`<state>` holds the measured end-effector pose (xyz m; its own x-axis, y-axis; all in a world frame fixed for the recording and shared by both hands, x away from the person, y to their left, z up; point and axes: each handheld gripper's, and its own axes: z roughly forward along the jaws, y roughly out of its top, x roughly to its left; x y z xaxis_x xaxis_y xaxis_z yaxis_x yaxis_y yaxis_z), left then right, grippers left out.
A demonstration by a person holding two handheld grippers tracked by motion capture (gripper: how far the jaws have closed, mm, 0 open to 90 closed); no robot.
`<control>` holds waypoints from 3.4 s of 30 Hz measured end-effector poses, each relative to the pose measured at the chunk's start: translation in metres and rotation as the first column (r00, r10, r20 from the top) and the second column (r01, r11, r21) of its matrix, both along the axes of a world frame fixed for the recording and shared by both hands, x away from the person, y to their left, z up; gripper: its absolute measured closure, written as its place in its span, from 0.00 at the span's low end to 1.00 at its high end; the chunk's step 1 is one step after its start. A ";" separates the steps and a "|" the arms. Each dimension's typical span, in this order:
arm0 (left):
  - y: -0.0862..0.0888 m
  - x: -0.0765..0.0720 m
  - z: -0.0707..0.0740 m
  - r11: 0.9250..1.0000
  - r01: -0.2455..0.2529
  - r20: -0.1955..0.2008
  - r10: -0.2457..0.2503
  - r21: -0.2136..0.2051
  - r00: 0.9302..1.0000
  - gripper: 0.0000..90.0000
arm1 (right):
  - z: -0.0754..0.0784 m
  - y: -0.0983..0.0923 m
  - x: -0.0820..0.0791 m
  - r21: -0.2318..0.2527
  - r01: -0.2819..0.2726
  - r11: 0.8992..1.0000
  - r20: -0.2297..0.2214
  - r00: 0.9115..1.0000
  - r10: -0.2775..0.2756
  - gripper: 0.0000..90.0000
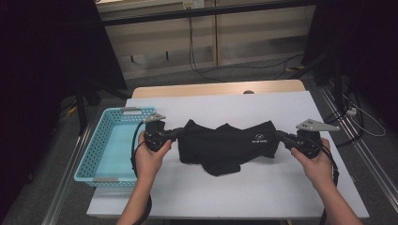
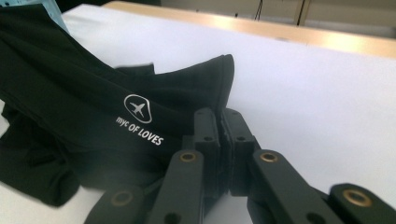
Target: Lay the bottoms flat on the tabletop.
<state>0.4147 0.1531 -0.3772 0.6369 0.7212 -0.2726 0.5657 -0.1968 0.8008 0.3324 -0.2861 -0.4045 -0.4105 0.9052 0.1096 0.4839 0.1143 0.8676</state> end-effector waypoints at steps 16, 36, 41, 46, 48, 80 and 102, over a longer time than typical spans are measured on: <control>-0.006 0.016 0.016 1.000 -0.021 0.018 0.021 -0.022 1.000 0.96 | 0.021 -0.007 0.015 -0.001 0.007 1.000 0.037 0.999 -0.007 0.96; -0.018 0.057 0.014 0.999 -0.029 -0.053 0.028 -0.014 0.998 0.96 | 0.011 -0.014 0.042 -0.025 0.004 1.000 -0.008 1.000 -0.004 0.96; -0.021 0.090 0.020 0.999 -0.040 -0.084 0.040 -0.005 0.996 0.96 | 0.018 -0.015 0.071 -0.044 0.018 0.999 -0.023 1.000 -0.019 0.96; -0.032 0.136 0.045 0.992 -0.126 0.001 0.127 -0.018 0.992 0.95 | 0.046 -0.007 0.134 -0.043 0.112 0.993 0.024 0.994 -0.111 0.96; -0.037 0.149 0.043 0.981 -0.193 0.057 0.192 0.015 0.980 0.64 | 0.057 -0.002 0.159 -0.006 0.202 0.979 0.057 0.978 -0.201 0.75; -0.042 0.005 -0.046 0.993 0.036 0.072 -0.045 0.116 0.996 0.14 | -0.041 0.048 -0.005 -0.159 -0.088 0.983 -0.112 0.991 0.070 0.28; -0.047 -0.009 -0.045 0.987 0.089 0.063 -0.098 0.137 0.993 0.12 | -0.037 0.063 -0.014 -0.170 -0.182 0.968 -0.091 0.981 0.169 0.66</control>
<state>0.4053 0.1057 -0.4225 0.7172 0.6845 -0.1306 0.4839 -0.3543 0.8002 0.3189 -0.2234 -0.4420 -0.5615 0.8274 -0.0089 0.5059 0.3517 0.7876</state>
